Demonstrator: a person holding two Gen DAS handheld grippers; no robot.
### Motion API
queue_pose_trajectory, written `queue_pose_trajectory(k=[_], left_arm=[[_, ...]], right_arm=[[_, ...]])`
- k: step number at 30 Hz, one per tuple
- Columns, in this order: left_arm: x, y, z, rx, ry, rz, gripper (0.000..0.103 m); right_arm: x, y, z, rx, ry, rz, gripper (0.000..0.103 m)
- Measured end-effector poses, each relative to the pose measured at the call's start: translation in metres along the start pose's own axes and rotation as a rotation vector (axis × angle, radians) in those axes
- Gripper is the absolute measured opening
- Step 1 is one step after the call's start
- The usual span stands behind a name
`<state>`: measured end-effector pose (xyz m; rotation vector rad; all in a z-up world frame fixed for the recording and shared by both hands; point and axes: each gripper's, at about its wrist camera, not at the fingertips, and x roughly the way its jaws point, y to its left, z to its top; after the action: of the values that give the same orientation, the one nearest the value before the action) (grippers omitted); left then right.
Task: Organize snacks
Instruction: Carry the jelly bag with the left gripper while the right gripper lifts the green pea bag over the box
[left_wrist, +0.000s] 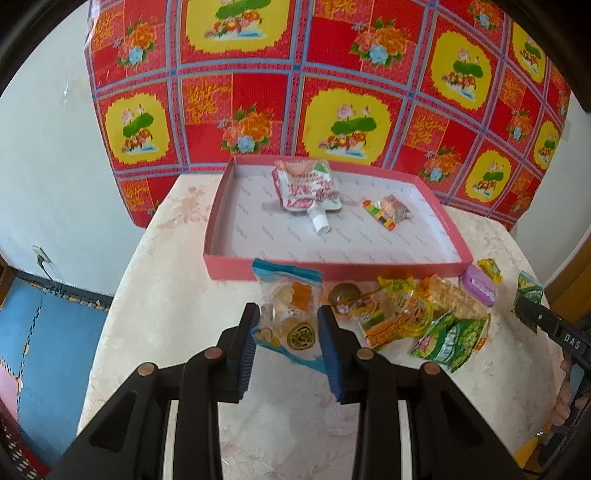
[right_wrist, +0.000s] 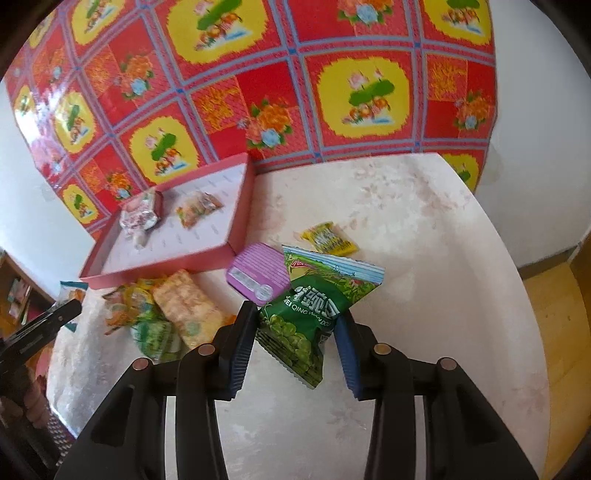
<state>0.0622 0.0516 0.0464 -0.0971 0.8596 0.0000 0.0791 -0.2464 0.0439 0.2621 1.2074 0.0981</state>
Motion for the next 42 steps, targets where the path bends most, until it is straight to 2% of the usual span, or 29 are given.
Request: queue_pose_trajectory(k=[14, 21, 33, 42], left_arm=[[-0.016, -0.009, 0.045, 0.025, -0.069, -0.024, 0.034], [-0.010, -0.005, 0.068, 0.025, -0.062, -0.017, 0.034], [0.026, 0.001, 0.102, 0.010, -0.027, 0.004, 0.034], [0.060, 0.007, 0.109, -0.012, 0.006, 0.015, 0.034]], right_arm=[[-0.018, 0.033, 0.037, -0.091, -0.043, 0.038, 0.043], [-0.013, 0.045, 0.059, -0.105, -0.050, 0.063, 0.043], [0.020, 0.079, 0.093, -0.147, -0.045, 0.102, 0.043], [0.061, 0.095, 0.107, -0.146, -0.023, 0.119, 0.043]])
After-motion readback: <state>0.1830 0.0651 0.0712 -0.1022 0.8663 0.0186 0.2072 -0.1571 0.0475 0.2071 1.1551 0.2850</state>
